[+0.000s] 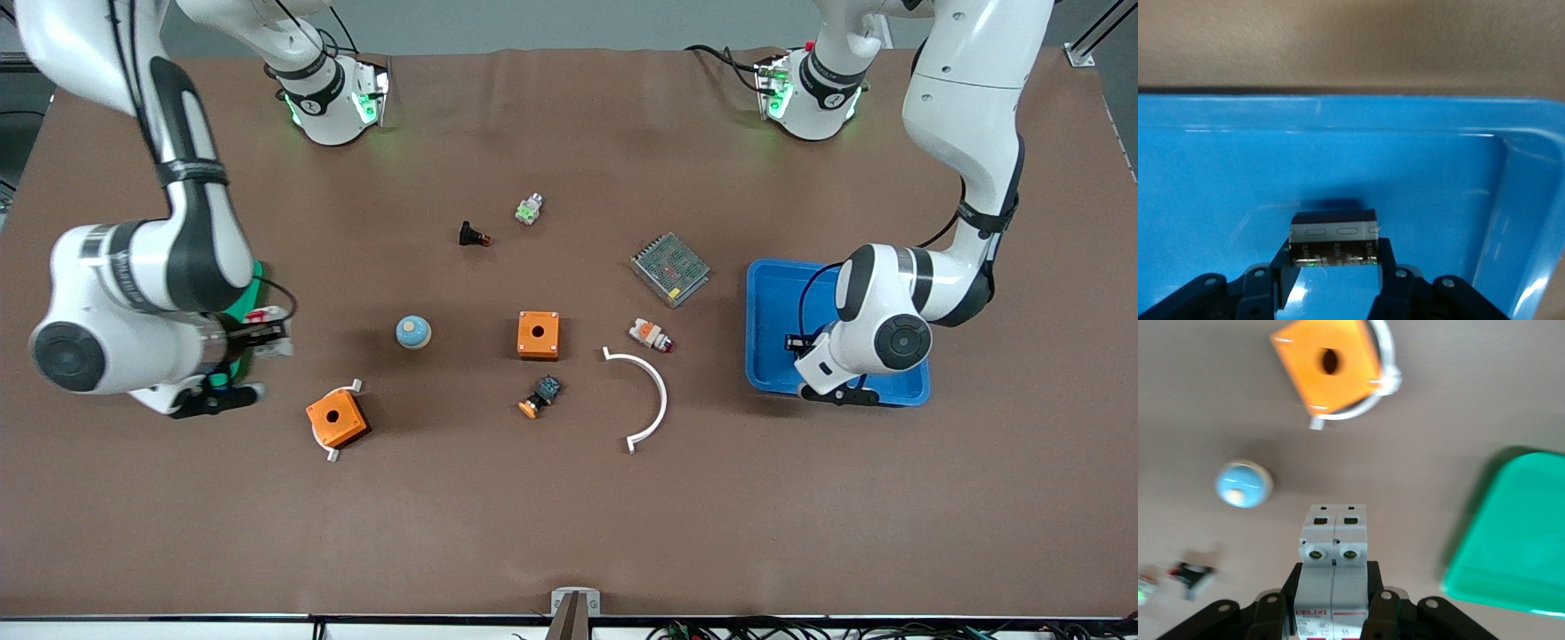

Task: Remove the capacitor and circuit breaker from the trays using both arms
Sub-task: 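Carry the breaker toward the blue ball while the left gripper carries the capacitor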

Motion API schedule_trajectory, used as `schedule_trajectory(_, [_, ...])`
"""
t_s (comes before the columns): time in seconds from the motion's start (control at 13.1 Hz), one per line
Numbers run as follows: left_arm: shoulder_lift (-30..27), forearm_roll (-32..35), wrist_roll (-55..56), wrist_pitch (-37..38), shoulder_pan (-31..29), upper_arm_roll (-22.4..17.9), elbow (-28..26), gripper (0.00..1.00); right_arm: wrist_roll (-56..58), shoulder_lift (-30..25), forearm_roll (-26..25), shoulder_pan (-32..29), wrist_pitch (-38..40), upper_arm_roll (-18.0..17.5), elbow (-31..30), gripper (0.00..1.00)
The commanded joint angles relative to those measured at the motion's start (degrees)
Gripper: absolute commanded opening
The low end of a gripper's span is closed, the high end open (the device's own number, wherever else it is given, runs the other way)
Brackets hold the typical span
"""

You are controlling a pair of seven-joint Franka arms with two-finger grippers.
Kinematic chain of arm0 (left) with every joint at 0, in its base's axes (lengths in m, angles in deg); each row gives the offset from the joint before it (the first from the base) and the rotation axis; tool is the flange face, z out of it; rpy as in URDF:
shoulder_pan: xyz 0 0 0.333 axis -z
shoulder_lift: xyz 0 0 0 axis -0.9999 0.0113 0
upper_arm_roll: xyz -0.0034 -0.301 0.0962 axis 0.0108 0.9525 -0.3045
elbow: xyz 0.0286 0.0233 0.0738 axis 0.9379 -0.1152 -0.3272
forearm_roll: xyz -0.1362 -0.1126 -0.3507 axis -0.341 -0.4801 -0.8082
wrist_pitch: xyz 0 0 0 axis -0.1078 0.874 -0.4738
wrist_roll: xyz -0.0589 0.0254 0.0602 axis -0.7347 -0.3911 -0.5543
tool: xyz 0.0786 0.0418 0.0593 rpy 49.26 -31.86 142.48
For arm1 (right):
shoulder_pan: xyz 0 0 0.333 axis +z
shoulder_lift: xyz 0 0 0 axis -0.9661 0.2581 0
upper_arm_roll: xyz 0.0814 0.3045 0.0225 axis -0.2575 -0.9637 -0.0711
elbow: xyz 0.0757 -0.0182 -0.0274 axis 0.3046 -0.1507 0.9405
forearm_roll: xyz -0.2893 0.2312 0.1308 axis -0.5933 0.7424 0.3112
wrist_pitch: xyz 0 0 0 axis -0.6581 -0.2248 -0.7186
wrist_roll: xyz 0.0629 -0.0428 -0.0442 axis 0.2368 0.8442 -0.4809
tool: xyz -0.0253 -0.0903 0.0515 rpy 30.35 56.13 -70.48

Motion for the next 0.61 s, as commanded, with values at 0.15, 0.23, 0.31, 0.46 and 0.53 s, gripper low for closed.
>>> schedule_trajectory(0.15, [-3.5,-3.1,11.5,0.5,0.4,3.3,6.7,0.01,-17.2,5.3,8.4,8.2,-5.5,0.6,1.7,0.05])
schedule_trajectory(0.23, [-3.3,-5.5,15.3,0.6,1.0,4.0,9.4,0.01,-19.8,6.7,9.4,10.1,-8.3,0.6,1.7,0.05])
schedule_trajectory(0.31, [-3.0,-6.7,18.9,0.5,1.7,5.0,11.0,0.01,-21.8,8.0,10.8,11.3,-11.2,0.6,1.7,0.05])
schedule_trajectory(0.46, [-0.6,-7.0,25.9,0.5,4.0,5.9,15.2,0.01,-24.2,10.9,12.7,13.4,-15.4,0.6,1.7,0.05])
schedule_trajectory(0.53, [1.2,-7.0,29.4,0.5,6.0,5.9,17.7,0.01,-26.4,12.5,13.0,14.6,-16.6,0.6,1.7,0.05])
